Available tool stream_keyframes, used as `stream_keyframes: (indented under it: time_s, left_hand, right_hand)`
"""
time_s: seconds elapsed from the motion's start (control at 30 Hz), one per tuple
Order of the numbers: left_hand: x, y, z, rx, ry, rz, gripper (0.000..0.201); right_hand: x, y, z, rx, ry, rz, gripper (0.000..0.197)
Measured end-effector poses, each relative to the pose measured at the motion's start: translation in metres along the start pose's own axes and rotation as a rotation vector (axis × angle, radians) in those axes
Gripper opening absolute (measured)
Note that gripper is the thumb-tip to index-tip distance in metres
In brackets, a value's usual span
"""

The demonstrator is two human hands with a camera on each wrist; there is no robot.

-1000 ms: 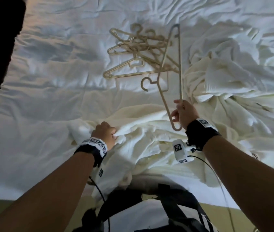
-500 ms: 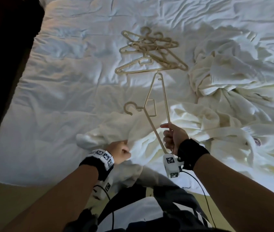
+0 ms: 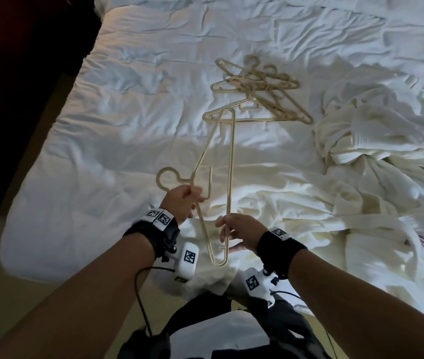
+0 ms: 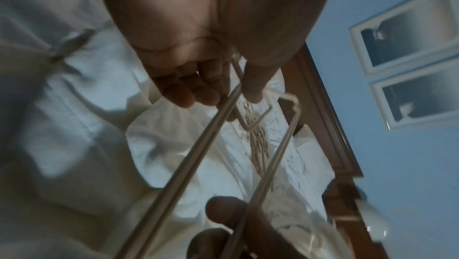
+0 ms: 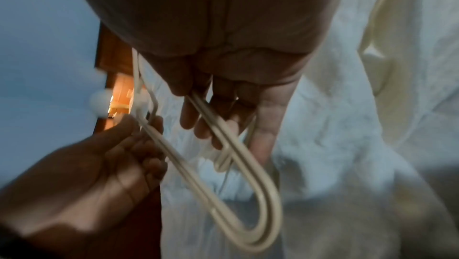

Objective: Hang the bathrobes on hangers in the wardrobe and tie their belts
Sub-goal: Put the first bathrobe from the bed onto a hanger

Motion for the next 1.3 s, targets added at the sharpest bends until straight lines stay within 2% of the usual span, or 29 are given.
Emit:
stream_keyframes:
  time_s: [0.1, 0.17, 0.27, 0.37, 0.43, 0.5, 0.53, 0.67, 0.73, 0.87, 0.97, 1.03, 1.1, 1.13, 1.2, 1.23, 1.3]
  left_hand:
    - [-0.006, 0.002, 0.008, 0.069, -0.102, 0.170, 0.018]
    - [-0.023, 0.009, 0.019, 0.054, -0.216, 0.235, 0.022]
    - [-0.061, 0.026, 0.035, -0.049, -0.354, 0.172, 0.022]
    - [-0.090, 0.033, 0.030, -0.097, -0.448, 0.147, 0.025]
    - [-0.102, 0.035, 0.022, -0.101, -0.519, 0.134, 0.033]
    - [-0.110, 0.040, 0.015, -0.104, -0.550, 0.104, 0.034]
    - [-0.113, 0.043, 0.013, -0.102, -0.564, 0.093, 0.033]
    - [-0.124, 0.070, 0.034, -0.141, -0.577, 0.013, 0.030]
    - [-0.131, 0.080, 0.053, -0.157, -0.568, 0.044, 0.029]
    - [-0.117, 0.024, 0.034, -0.153, -0.551, 0.096, 0.032]
    - [-0.106, -0.001, 0.033, -0.126, -0.607, 0.212, 0.036]
    - [-0.090, -0.013, 0.036, -0.077, -0.607, 0.244, 0.048]
    - [-0.068, -0.023, 0.040, -0.002, -0.529, 0.276, 0.051]
    - [-0.057, -0.027, 0.041, 0.054, -0.470, 0.332, 0.047]
    - [-0.034, -0.036, 0.039, 0.179, -0.381, 0.492, 0.039]
    - [-0.022, -0.039, 0.038, 0.232, -0.354, 0.549, 0.037]
    - [0.003, -0.045, 0.035, 0.322, -0.304, 0.592, 0.039]
  right_hand:
    - [-0.004, -0.003, 0.012, -0.106, 0.047, -0.582, 0.027]
    - [-0.012, -0.006, 0.017, -0.150, -0.028, -0.986, 0.038]
    - [-0.019, -0.010, 0.019, -0.263, -0.199, -1.321, 0.070]
    - [-0.025, -0.017, 0.033, -0.276, -0.195, -1.498, 0.099]
    - [-0.029, -0.019, 0.047, -0.233, -0.142, -1.470, 0.110]
    - [-0.030, -0.018, 0.061, -0.206, -0.076, -1.428, 0.110]
    - [-0.029, -0.018, 0.066, -0.180, -0.056, -1.428, 0.101]
    - [-0.028, -0.013, 0.071, -0.161, -0.051, -1.485, 0.041]
    - [-0.038, -0.002, 0.064, -0.166, -0.092, -1.433, 0.030]
    - [-0.091, 0.016, 0.045, -0.074, -0.278, -1.338, 0.034]
    - [-0.150, 0.005, 0.015, 0.134, -0.477, -1.093, 0.036]
    - [-0.175, -0.005, -0.007, 0.226, -0.597, -0.891, 0.040]
    - [-0.187, -0.012, -0.027, 0.224, -0.725, -0.668, 0.047]
    - [-0.188, -0.014, -0.035, 0.212, -0.772, -0.584, 0.058]
    - [-0.186, -0.018, -0.044, 0.200, -0.753, -0.564, 0.077]
    - [-0.183, -0.018, -0.047, 0.188, -0.711, -0.613, 0.077]
    - [-0.177, -0.021, -0.048, 0.184, -0.624, -0.735, 0.061]
Point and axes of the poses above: each hand's wrist, its own z-axis towards the middle knuckle, its own x-axis out of the palm, y = z × x, the point moved 1 cm from there along z, towards the middle knuckle, and after that the axes turned 11 degrees about -x, right-handed, at the moved point
